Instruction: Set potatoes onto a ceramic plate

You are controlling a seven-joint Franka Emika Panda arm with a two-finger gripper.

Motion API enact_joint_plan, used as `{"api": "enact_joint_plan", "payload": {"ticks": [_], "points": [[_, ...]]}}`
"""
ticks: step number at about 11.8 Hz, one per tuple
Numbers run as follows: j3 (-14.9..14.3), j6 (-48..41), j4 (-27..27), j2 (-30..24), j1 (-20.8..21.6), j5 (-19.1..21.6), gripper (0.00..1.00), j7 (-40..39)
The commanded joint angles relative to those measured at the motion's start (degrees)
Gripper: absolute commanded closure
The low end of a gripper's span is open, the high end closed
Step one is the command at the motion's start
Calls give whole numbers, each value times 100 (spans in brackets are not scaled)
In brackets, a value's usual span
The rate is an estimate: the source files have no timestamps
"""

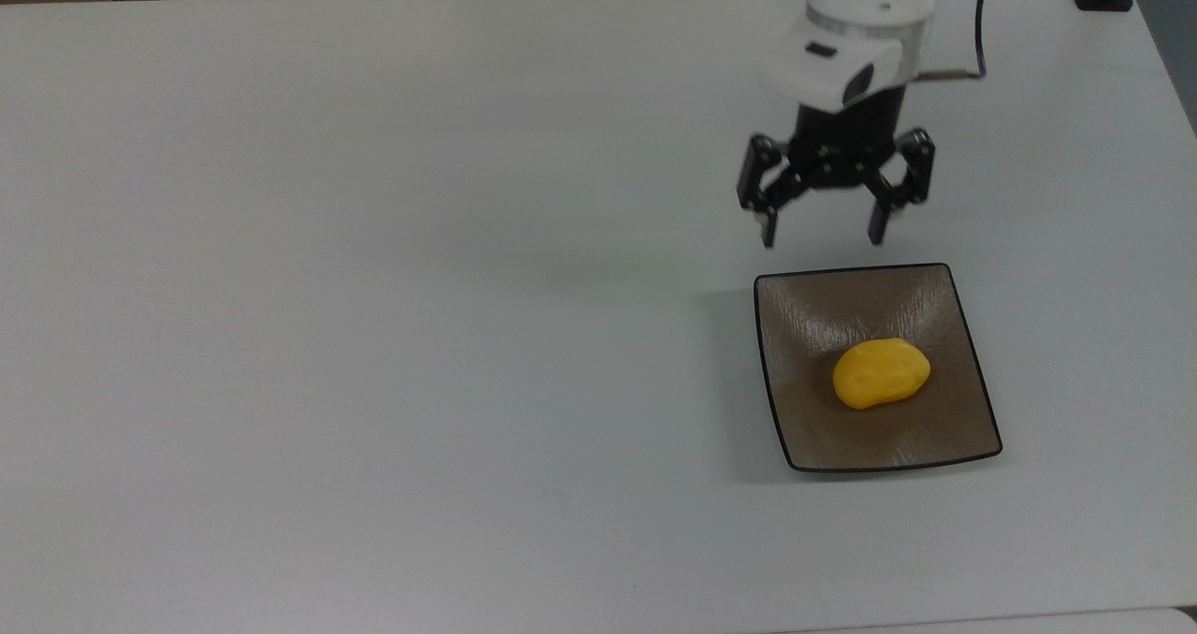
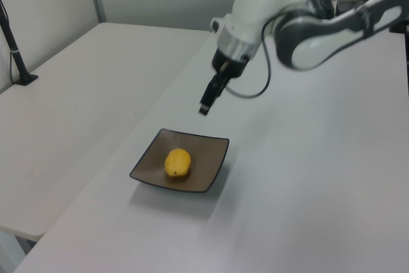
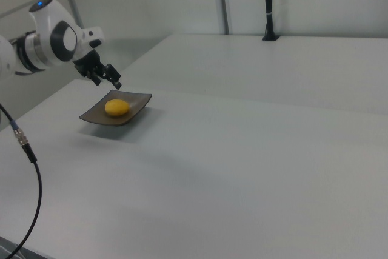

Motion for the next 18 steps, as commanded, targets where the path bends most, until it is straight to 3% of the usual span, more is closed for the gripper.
{"api": "enact_joint_plan", "payload": {"ticks": [1,5,8,10,13,15,18], "points": [[10,-1713,-577,-1242,-133,-129,0,114],[19,-3492,-691,-2306,-598,55,0,131],[37,-3986,-735,-2686,-1178,520,0,0],[89,-3987,-910,-2826,-1564,758,0,-525],[616,-3891,-1069,-2985,-2390,899,0,-1308],[652,-3698,-1209,-2985,-2498,908,0,-1992],[652,-2996,-1350,-2845,-2454,838,0,-2171]]}}
